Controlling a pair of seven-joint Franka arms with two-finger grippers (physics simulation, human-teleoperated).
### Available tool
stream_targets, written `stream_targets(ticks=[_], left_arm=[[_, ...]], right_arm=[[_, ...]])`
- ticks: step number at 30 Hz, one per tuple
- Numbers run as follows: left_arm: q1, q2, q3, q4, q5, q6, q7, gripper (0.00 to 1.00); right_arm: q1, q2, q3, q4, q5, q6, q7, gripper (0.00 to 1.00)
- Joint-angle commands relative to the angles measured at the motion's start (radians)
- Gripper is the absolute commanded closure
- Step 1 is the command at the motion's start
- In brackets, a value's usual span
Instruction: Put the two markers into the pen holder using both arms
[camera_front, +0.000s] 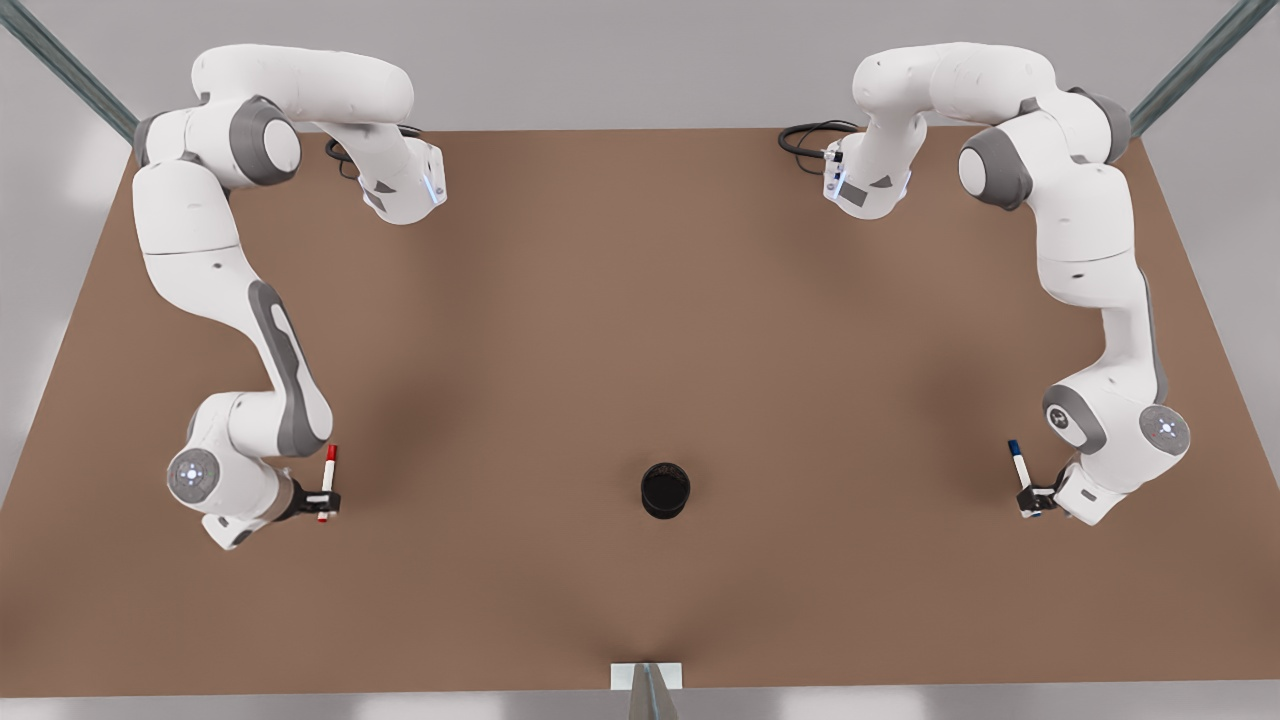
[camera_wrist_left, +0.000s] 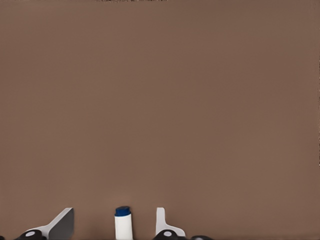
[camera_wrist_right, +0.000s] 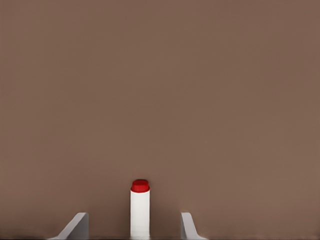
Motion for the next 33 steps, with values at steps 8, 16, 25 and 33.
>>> stream_targets(ticks=[8, 16, 25, 33], left_arm=[[-0.002, 0.018, -0.008, 0.000, -0.019, 0.017, 0.028, 0.36], [0.000, 0.026, -0.006, 0.000, -0.018, 0.017, 0.028, 0.51], [-0.003, 0.024, -0.006, 0.000, -0.019, 0.017, 0.013, 0.66], [-0.037, 0.006, -0.005, 0.002, -0.015, -0.040, -0.056, 0.77]], right_arm=[[-0.001, 0.006, 0.000, -0.029, -0.036, 0.018, -0.076, 0.26], [0.001, 0.009, -0.001, -0.049, -0.036, 0.041, -0.076, 0.38], [0.001, 0.009, 0.000, -0.051, -0.050, 0.042, -0.076, 0.62], [0.006, -0.003, 0.003, -0.043, -0.052, 0.029, -0.079, 0.75]])
